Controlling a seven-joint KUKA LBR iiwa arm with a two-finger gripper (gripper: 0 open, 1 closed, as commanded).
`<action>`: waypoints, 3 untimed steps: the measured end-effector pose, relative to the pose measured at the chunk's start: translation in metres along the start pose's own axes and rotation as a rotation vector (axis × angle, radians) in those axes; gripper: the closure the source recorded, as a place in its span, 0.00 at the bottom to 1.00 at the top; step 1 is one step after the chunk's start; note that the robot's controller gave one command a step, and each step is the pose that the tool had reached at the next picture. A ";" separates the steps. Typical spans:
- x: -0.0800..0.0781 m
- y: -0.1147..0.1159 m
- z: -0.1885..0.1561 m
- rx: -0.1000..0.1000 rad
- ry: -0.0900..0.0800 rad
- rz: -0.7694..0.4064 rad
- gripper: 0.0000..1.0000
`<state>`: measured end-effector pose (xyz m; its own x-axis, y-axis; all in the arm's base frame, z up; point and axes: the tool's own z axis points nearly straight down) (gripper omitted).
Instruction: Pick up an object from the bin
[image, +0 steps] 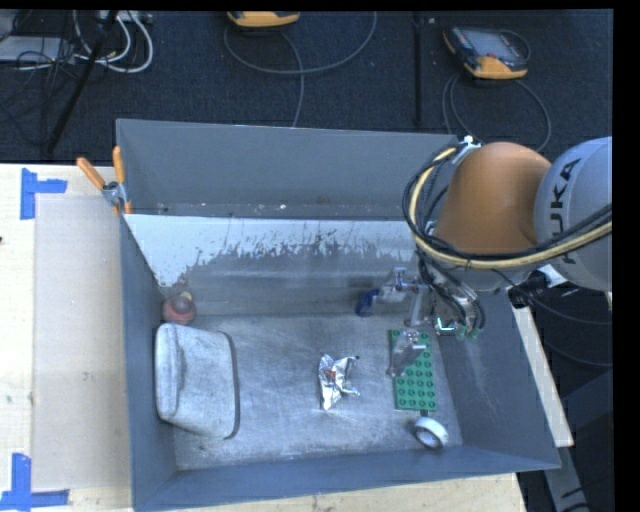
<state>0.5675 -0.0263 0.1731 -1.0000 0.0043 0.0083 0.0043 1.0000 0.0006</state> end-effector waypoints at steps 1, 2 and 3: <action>-0.006 0.042 0.101 0.001 -0.012 -0.044 0.00; 0.050 0.055 0.101 0.001 -0.016 -0.097 0.00; 0.049 0.055 0.100 0.000 -0.015 -0.098 1.00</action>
Offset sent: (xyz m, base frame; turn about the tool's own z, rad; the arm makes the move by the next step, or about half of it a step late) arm 0.0032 0.0412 -0.1031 -0.0426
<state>0.5180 0.0289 0.0734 -0.9956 -0.0937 -0.0068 -0.0937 0.9956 0.0003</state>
